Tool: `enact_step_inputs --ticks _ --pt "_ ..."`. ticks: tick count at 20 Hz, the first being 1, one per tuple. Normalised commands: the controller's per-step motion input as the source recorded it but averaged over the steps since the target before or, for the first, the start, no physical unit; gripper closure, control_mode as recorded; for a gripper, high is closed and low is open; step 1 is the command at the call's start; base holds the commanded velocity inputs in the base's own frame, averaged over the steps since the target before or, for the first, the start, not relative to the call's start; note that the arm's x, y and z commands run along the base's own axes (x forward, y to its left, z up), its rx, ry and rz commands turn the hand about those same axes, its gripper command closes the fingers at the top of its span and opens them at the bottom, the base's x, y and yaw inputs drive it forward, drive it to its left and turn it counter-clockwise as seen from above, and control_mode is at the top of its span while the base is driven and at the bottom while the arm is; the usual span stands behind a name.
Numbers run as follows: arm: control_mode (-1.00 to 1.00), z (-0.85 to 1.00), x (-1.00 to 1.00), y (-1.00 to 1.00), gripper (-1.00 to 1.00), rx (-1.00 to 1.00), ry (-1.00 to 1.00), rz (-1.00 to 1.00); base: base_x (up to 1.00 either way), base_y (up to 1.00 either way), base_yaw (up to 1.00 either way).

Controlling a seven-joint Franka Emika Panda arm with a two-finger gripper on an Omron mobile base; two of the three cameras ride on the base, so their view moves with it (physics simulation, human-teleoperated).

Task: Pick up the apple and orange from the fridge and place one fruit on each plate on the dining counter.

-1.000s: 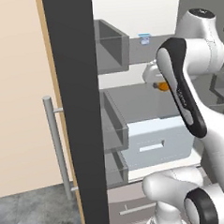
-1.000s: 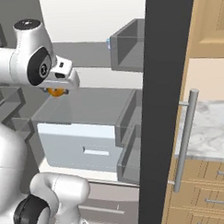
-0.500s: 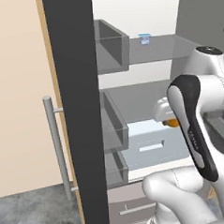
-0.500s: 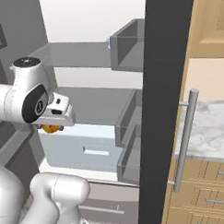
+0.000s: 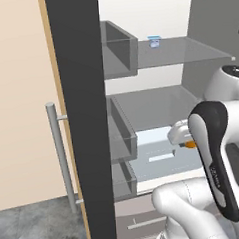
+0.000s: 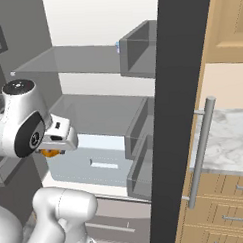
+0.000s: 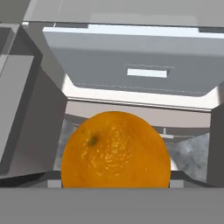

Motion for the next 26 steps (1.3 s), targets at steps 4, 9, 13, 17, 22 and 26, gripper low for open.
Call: enact_step_inputs --ticks 4,9,13,17,22,26 --pt "-1.0 0.0 -0.32 0.0 1.0 -0.01 -0.01 0.0 0.0 0.0 0.0" --pt "-1.0 0.0 0.0 0.0 1.0 0.0 0.0 0.0 0.0 0.0 0.0" --pt "-1.0 0.0 0.0 0.0 1.0 0.0 0.0 0.0 0.0 0.0 0.0" --pt "1.0 0.0 0.0 0.0 1.0 0.0 0.0 0.0 -0.58 0.0 -0.02" --pt "1.0 0.0 0.0 0.0 1.0 0.0 0.0 0.0 -0.99 0.0 -0.42" --pt "1.0 0.0 0.0 0.0 1.0 0.0 0.0 0.0 -0.64 -0.04 -0.68"
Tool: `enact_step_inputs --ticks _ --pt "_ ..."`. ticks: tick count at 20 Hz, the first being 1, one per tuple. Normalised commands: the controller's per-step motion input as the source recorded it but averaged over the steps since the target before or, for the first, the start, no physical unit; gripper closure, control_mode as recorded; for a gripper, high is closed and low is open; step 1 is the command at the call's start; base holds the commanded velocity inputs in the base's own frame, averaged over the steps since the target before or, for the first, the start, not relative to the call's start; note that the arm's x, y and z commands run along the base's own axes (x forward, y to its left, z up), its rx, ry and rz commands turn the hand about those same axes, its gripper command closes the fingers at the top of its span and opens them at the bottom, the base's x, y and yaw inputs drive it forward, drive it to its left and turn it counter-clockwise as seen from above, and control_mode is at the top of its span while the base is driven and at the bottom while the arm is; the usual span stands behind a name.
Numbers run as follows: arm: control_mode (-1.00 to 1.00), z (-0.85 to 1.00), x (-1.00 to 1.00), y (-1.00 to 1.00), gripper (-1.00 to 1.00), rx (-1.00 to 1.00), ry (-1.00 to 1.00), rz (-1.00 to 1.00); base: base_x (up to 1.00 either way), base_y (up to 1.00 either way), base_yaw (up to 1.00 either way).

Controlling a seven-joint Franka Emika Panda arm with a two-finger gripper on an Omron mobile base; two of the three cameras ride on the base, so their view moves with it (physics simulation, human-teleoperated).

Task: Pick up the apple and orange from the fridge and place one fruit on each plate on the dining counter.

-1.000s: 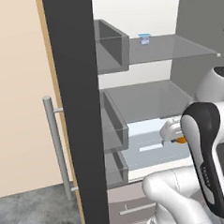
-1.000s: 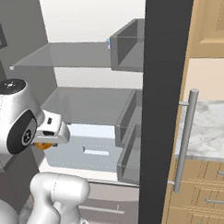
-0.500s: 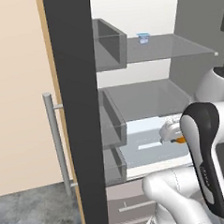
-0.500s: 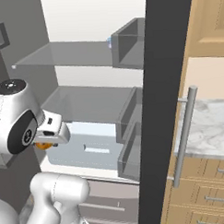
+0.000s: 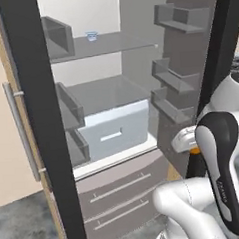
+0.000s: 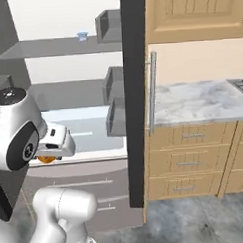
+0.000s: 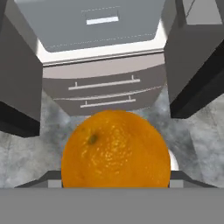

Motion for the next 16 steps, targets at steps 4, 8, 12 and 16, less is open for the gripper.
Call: enact_step_inputs --ticks 4,8,12,16 --pt "1.0 0.0 0.0 0.0 1.0 0.0 0.0 0.0 0.0 0.0 -0.96" --pt "1.0 0.0 0.0 0.0 1.0 0.0 0.0 0.0 0.0 0.0 -0.95" --pt "1.0 0.0 0.0 0.0 1.0 0.0 0.0 0.0 0.01 -0.12 -0.89" --pt "1.0 0.0 0.0 0.0 1.0 0.0 0.0 0.0 0.21 -0.39 -0.76"
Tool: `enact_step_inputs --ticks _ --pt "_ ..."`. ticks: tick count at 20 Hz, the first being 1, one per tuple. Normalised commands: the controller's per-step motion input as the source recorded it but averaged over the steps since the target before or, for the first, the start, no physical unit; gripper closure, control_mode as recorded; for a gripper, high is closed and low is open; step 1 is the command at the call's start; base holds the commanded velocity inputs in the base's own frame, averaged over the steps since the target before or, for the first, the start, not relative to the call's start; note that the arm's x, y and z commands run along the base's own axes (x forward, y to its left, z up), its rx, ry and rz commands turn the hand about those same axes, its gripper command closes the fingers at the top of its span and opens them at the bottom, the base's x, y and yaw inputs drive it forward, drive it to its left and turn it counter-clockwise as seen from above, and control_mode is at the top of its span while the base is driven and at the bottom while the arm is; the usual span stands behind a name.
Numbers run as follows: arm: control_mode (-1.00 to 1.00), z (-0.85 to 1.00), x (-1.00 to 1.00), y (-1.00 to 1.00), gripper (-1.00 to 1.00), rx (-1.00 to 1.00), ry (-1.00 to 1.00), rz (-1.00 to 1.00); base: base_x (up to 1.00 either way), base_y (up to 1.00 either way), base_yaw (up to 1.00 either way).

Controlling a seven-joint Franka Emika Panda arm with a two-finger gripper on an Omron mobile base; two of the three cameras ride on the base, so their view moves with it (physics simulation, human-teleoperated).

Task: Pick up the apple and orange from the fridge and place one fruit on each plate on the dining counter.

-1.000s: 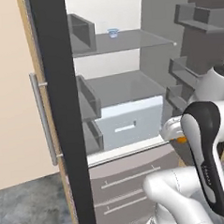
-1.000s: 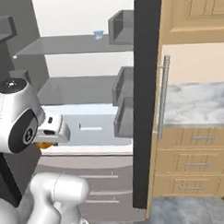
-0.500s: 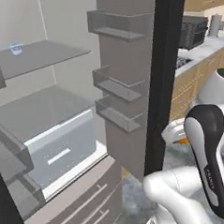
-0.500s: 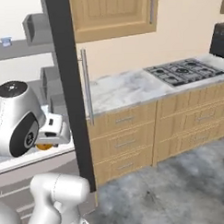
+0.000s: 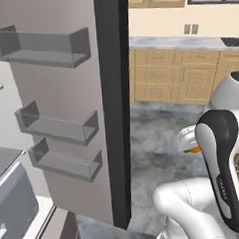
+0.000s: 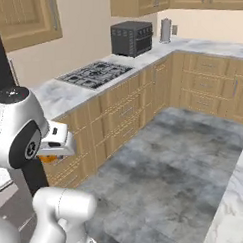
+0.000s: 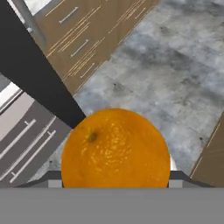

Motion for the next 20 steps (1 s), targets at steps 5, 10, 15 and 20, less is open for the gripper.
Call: enact_step_inputs --ticks 5,10,15,20 --pt "1.0 0.0 0.0 0.0 1.0 0.0 0.0 0.0 0.88 -0.53 -0.46" --pt "1.0 0.0 0.0 0.0 1.0 0.0 0.0 0.0 1.0 -0.48 -0.13" --pt "1.0 0.0 0.0 0.0 1.0 0.0 0.0 0.0 1.0 -0.15 -0.14" --pt "1.0 0.0 0.0 0.0 1.0 0.0 0.0 0.0 1.0 -0.02 -0.16"
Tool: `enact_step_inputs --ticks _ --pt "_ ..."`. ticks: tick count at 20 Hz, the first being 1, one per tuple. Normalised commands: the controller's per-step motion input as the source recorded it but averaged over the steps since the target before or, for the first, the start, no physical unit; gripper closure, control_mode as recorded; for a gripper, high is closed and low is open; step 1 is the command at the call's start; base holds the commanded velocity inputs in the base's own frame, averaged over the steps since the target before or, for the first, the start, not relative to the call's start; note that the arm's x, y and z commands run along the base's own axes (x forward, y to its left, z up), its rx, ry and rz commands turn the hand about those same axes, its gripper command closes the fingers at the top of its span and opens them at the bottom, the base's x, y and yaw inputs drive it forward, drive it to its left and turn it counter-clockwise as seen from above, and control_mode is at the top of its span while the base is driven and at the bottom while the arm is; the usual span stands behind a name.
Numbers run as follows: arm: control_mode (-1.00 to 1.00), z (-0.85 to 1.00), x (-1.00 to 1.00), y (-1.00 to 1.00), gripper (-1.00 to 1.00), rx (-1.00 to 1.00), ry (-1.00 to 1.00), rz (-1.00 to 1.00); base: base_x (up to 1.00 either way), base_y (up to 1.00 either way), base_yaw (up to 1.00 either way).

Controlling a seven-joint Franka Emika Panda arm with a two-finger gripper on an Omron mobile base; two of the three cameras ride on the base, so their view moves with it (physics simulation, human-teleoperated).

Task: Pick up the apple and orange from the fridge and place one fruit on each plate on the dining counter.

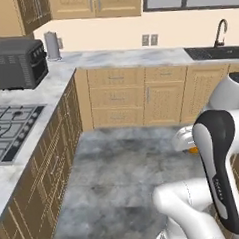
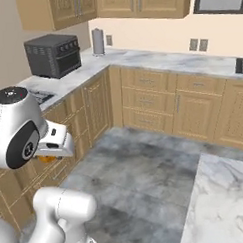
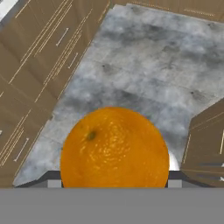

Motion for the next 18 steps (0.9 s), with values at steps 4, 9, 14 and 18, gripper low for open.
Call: enact_step_inputs --ticks 4,9,14,18 --pt "1.0 0.0 0.0 0.0 1.0 0.0 0.0 0.0 1.0 0.0 -0.28" --pt "1.0 0.0 0.0 0.0 1.0 0.0 0.0 0.0 1.0 0.09 -0.4" --pt "1.0 0.0 0.0 0.0 1.0 0.0 0.0 0.0 1.0 0.24 -0.53" --pt "1.0 0.0 0.0 0.0 1.0 0.0 0.0 0.0 1.0 0.37 -0.58"
